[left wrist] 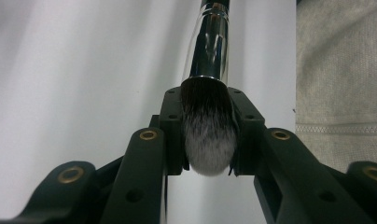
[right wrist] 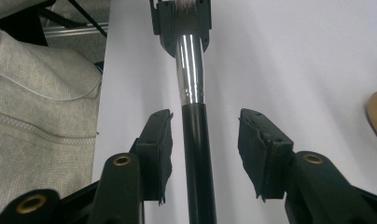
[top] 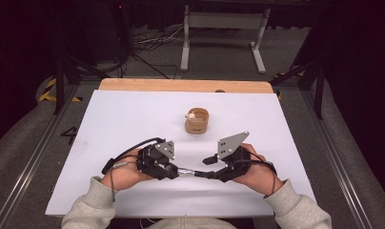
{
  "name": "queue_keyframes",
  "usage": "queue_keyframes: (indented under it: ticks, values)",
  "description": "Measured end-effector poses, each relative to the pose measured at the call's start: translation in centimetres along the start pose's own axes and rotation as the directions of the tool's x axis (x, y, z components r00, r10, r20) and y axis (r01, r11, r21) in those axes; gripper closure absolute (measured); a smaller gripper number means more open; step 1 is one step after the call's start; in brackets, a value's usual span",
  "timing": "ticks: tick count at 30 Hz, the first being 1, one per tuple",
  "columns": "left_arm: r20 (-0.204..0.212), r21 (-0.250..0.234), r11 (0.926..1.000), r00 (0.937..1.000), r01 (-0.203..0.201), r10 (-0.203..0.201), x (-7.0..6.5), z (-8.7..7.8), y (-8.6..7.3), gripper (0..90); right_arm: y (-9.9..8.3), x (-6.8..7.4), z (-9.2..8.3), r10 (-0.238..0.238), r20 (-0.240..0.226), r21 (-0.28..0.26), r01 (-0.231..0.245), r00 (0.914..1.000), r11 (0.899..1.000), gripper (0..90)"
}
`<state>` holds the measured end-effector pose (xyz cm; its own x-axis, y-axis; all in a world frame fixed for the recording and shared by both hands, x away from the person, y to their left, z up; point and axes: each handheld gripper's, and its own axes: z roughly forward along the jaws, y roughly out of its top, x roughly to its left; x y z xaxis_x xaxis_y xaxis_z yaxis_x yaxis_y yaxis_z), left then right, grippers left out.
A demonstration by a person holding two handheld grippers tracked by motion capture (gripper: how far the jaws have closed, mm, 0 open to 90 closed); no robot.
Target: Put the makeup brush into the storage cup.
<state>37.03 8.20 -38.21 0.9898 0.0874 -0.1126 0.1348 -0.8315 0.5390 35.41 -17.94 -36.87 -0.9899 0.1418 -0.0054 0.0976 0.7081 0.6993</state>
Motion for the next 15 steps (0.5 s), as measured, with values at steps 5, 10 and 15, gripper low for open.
queue_keyframes:
  ticks: [5, 10, 15]
  values:
    - [-0.004, -0.002, 1.0000, 1.0000, -0.003, 0.003, 0.0, 0.0, 0.0, 72.0, 1.0, -0.1, 0.5, -0.009, -0.010, 0.071, 0.010, 0.9999, 0.997, 54.7]
    - [-0.006, 0.000, 1.0000, 1.0000, -0.002, 0.002, 0.0, 0.0, 0.0, 72.0, 1.7, -0.1, 0.9, -0.005, -0.018, 0.118, 0.007, 0.9998, 0.993, 54.8]
    - [-0.006, 0.000, 1.0000, 1.0000, -0.004, 0.004, 0.0, 0.0, 0.0, 72.0, 2.2, -0.1, 1.2, -0.007, -0.018, 0.157, 0.009, 0.9998, 0.988, 53.8]
